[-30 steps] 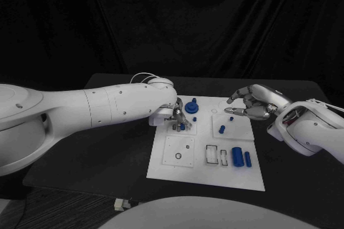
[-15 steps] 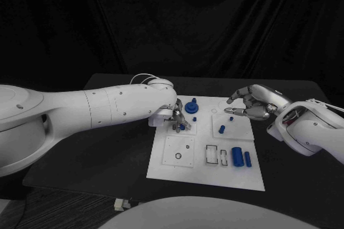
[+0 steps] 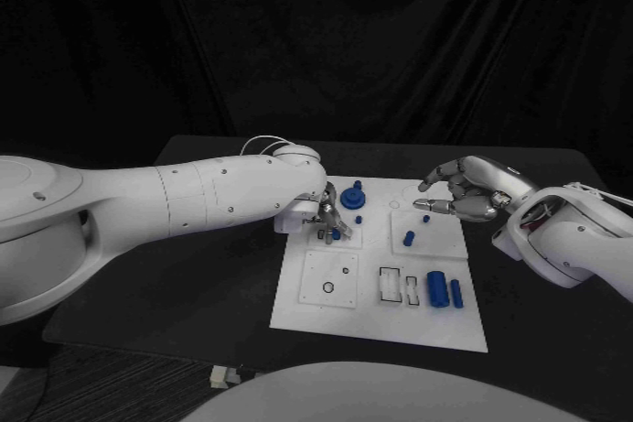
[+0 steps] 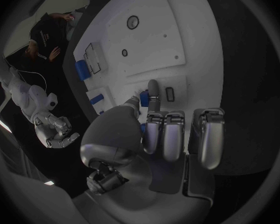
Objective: Assemble the parts on the task board
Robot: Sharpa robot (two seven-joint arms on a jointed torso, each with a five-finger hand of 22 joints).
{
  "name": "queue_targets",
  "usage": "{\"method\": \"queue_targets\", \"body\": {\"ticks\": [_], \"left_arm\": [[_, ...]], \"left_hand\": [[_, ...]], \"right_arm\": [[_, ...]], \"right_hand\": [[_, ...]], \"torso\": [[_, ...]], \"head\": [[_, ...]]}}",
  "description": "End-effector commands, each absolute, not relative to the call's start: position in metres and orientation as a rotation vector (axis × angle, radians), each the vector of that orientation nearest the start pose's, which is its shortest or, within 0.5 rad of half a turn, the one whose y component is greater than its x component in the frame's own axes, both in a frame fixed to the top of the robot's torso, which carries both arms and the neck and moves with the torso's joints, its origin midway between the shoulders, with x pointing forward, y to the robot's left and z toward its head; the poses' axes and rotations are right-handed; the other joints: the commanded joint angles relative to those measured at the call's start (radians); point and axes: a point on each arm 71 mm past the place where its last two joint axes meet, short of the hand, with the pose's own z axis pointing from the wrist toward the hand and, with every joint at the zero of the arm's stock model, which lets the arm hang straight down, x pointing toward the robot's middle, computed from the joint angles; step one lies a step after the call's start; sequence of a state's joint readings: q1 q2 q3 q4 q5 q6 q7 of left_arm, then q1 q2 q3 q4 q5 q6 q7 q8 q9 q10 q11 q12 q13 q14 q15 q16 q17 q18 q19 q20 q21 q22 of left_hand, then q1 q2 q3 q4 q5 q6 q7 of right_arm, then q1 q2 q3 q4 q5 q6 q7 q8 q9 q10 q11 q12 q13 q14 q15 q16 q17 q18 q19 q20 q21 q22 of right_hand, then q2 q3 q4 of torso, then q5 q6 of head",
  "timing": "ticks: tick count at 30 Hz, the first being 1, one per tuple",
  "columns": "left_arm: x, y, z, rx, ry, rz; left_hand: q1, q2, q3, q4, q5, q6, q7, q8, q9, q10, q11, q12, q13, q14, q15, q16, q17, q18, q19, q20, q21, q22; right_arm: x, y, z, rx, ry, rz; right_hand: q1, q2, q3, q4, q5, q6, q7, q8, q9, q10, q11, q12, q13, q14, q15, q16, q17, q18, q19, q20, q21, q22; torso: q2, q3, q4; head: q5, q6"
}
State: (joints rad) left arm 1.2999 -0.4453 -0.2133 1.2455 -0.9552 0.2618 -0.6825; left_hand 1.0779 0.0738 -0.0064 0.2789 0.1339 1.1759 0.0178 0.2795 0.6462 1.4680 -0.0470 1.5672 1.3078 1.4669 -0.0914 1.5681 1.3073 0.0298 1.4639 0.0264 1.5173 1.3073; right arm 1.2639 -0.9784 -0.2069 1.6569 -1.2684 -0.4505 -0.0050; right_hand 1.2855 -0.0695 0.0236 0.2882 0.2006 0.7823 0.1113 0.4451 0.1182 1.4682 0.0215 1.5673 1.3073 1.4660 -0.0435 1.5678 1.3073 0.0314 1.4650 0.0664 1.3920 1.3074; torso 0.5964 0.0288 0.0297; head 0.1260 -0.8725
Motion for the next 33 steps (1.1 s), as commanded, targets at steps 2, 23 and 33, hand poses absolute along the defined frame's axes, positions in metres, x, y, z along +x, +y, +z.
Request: {"method": "queue_targets", "body": {"ticks": [2, 23, 33], "left_arm": [[0.498, 0.103, -0.255, 0.006, 2.558, -0.222], [0.498, 0.104, -0.256, -0.009, 2.547, -0.229], [0.499, 0.114, -0.251, -0.017, 2.444, -0.229]], "left_hand": [[0.008, 0.015, 0.006, 0.002, 0.037, 0.007, -0.015, 0.032, 0.044, 0.103, -0.014, 0.004, 0.263, 0.104, -0.012, 0.003, 0.263, -0.008, 0.049, -0.014, -0.006, 0.199], [-0.024, 0.007, -0.017, 0.009, -0.038, -0.012, -0.029, 0.109, 0.193, 0.103, -0.027, 0.004, 0.263, 0.104, -0.025, 0.003, 0.263, -0.008, 0.051, -0.027, -0.008, 0.202], [-0.192, -0.029, -0.165, 0.015, -0.086, -0.022, -0.029, 0.114, 0.242, 0.103, -0.030, 0.004, 0.263, 0.104, -0.029, 0.003, 0.263, -0.009, 0.055, -0.032, -0.006, 0.207]], "right_arm": [[0.446, -0.229, -0.198, -0.034, 1.683, 0.751], [0.446, -0.230, -0.199, -0.033, 1.684, 0.750], [0.446, -0.232, -0.198, -0.031, 1.680, 0.748]], "right_hand": [[0.010, 0.002, -0.004, 0.000, 0.003, 0.002, 0.001, -0.006, -0.001, 0.103, 0.007, 0.004, 0.263, 0.105, 0.007, 0.003, 0.264, 0.017, 0.008, 0.007, -0.003, 0.199], [0.009, 0.003, -0.005, 0.000, 0.004, 0.003, 0.001, -0.007, -0.002, 0.103, 0.007, 0.004, 0.263, 0.105, 0.007, 0.003, 0.264, 0.017, 0.006, 0.007, -0.007, 0.198], [0.009, 0.002, -0.006, 0.000, 0.004, 0.003, 0.001, -0.007, -0.002, 0.103, 0.007, 0.004, 0.263, 0.105, 0.007, 0.003, 0.263, 0.017, 0.006, 0.007, -0.007, 0.198]], "torso": [[0.000, 0.0001, 0.0002], [0.000, 0.0000, -0.0005], [0.000, 0.0001, 0.0002]], "head": [[0.000, 0.000], [0.003, 0.000], [-0.002, 0.000]]}}
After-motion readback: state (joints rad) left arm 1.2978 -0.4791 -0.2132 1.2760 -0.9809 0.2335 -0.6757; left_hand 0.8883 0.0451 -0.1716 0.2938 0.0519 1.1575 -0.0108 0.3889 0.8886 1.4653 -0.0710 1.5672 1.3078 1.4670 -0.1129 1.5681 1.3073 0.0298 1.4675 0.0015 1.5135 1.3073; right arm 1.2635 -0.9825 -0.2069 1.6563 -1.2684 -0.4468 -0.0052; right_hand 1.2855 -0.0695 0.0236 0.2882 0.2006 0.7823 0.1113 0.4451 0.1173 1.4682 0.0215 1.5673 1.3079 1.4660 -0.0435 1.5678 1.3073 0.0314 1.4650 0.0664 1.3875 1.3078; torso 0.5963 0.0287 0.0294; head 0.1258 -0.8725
